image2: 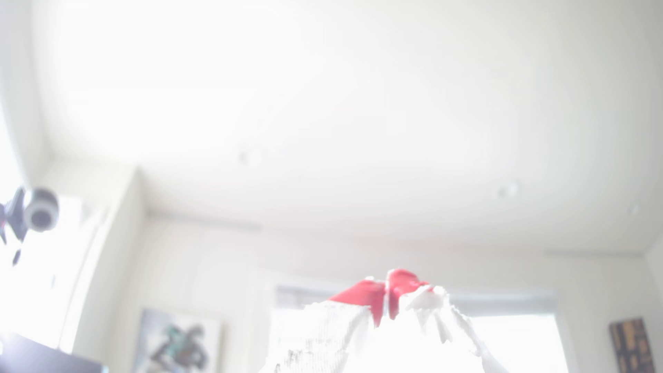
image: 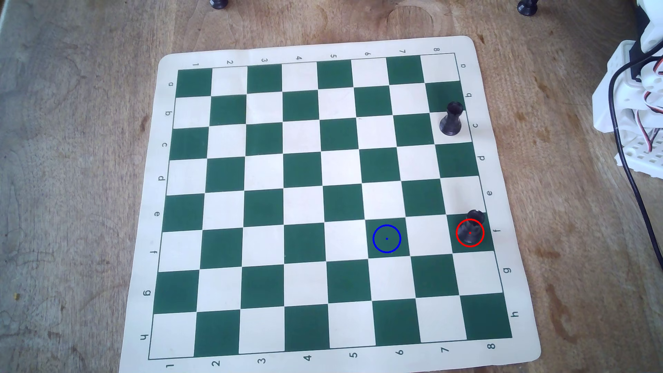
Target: Move the chess piece from red to blue
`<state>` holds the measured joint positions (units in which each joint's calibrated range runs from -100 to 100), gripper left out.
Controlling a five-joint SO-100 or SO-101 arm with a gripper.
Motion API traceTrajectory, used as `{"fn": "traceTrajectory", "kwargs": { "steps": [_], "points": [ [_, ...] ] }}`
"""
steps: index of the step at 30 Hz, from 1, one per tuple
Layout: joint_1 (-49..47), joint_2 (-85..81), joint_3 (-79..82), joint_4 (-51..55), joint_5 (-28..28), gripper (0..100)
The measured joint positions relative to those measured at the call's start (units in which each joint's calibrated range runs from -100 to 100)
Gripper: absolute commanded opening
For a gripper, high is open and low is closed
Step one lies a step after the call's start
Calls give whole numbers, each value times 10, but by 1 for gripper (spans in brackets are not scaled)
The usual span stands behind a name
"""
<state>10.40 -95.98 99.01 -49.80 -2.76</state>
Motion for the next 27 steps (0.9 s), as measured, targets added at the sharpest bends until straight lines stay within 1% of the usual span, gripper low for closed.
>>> {"fn": "traceTrajectory", "kwargs": {
  "steps": [2, 4, 6, 9, 10, 12, 15, 27],
  "points": [
    [-2, 0, 0, -3, 1, 0],
    [-30, 0, 1, -48, 3, 0],
    [-49, 1, 1, -153, 2, 0],
    [-51, 1, 1, -359, 4, 0],
    [-53, 1, 1, -412, 4, 0],
    [-54, 1, 1, -471, 4, 0],
    [-55, 1, 1, -496, 6, 0],
    [-55, 1, 1, -498, 6, 0]
  ]
}}
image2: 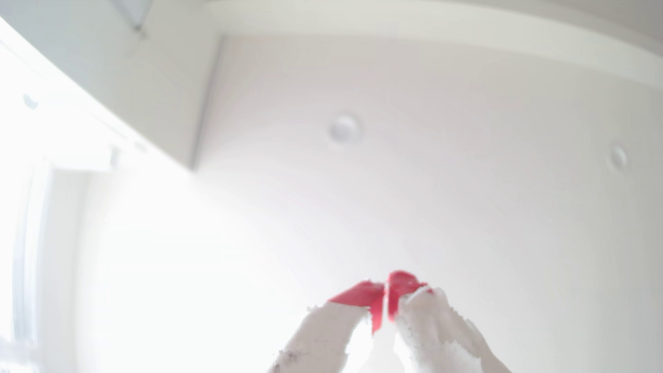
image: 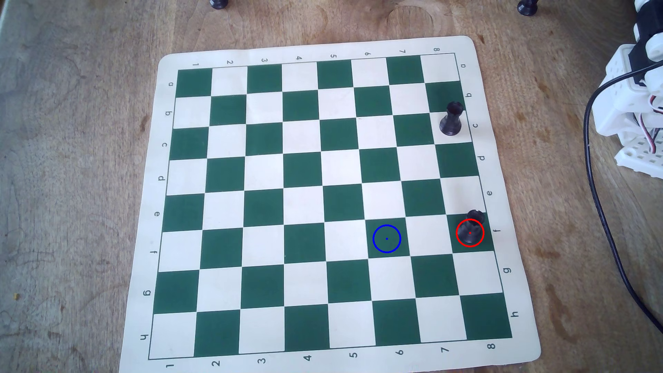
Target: Move the chess piece from red to blue
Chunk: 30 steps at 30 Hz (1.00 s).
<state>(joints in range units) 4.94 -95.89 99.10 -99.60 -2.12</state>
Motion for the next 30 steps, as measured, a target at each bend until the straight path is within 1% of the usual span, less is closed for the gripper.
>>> {"fn": "traceTrajectory", "kwargs": {
  "steps": [2, 6, 11, 12, 15, 16, 18, 20, 21, 24, 26, 27, 29, 30],
  "points": [
    [0, 0, 0, 0, 0, 0],
    [0, 0, 0, 0, 0, 7],
    [0, 0, 0, 0, 0, 8],
    [0, 0, 0, 0, 0, 11],
    [0, 0, 0, 4, 0, 14],
    [0, 0, 0, 15, 0, 21],
    [0, 0, 0, 44, 31, 23],
    [0, 0, 0, 75, 56, 29],
    [0, 0, 0, 124, 79, 30],
    [0, 0, 0, 194, 95, 32],
    [0, 0, 0, 271, 100, 34],
    [0, 0, 0, 292, 102, 34],
    [-1, 0, 0, 340, 105, 33],
    [-1, 0, 0, 387, 106, 32]
  ]
}}
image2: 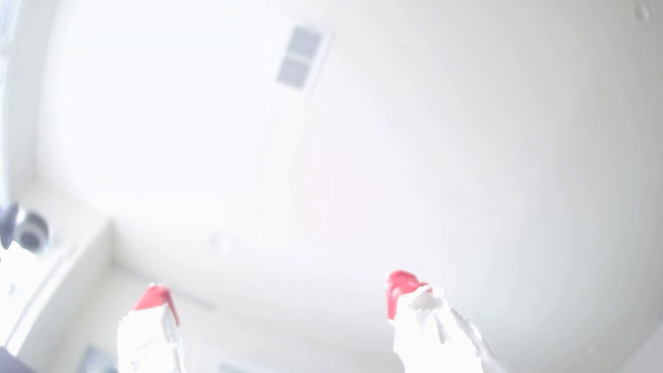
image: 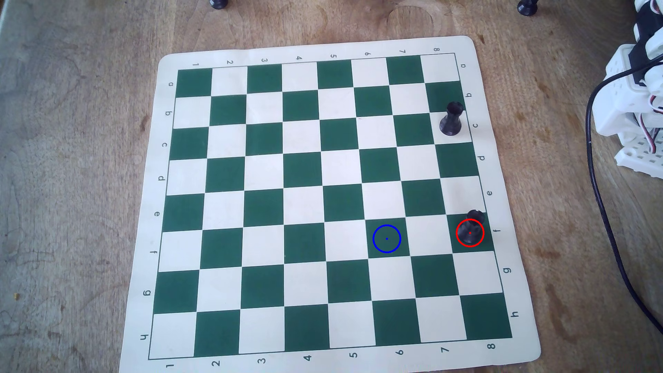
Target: Move the chess piece from red to blue
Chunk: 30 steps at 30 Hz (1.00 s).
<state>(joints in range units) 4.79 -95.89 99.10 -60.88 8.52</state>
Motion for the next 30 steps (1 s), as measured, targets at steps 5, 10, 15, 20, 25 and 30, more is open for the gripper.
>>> {"fn": "traceTrajectory", "kwargs": {
  "steps": [5, 10, 15, 20, 25, 30],
  "points": [
    [35, 0, -5, 150, -15, 32],
    [107, 0, -104, 401, -68, 29],
    [86, 5, -120, 507, -45, 24],
    [74, 23, -119, 477, -21, 19],
    [45, 85, -54, 281, 22, 24],
    [21, 40, -98, 357, 1, 23]
  ]
}}
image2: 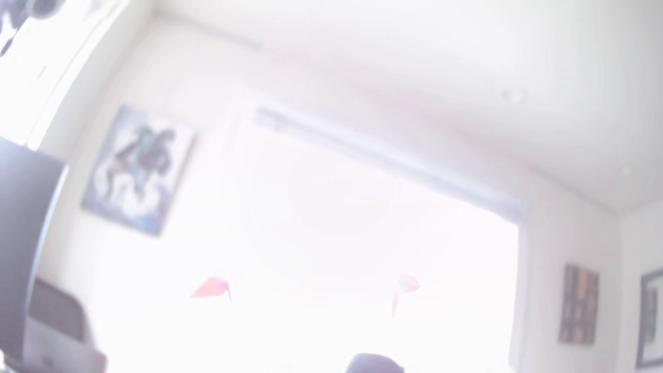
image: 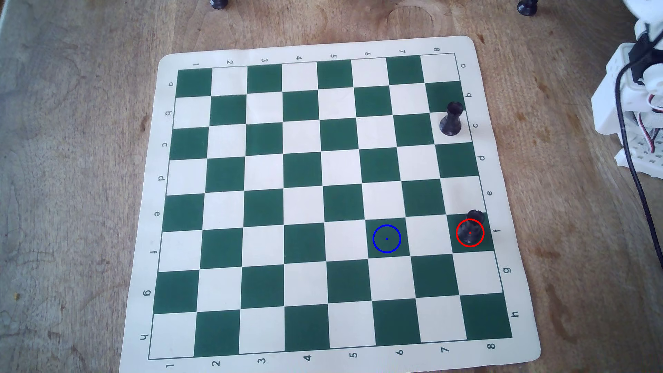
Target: Move the chess piece from red to blue
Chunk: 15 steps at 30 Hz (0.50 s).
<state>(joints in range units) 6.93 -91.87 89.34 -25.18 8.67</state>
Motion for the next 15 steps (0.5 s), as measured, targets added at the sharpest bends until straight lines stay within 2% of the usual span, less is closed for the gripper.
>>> {"fn": "traceTrajectory", "kwargs": {
  "steps": [5, 9, 10, 12, 14, 15],
  "points": [
    [-2, -28, -174, 279, -42, 19],
    [-5, -36, -248, 442, -48, 14],
    [-15, -37, -280, 519, -47, 14],
    [-28, -37, -307, 579, -46, 14],
    [-56, -27, -370, 679, -46, 3],
    [-62, -26, -386, 710, -46, 4]
  ]
}}
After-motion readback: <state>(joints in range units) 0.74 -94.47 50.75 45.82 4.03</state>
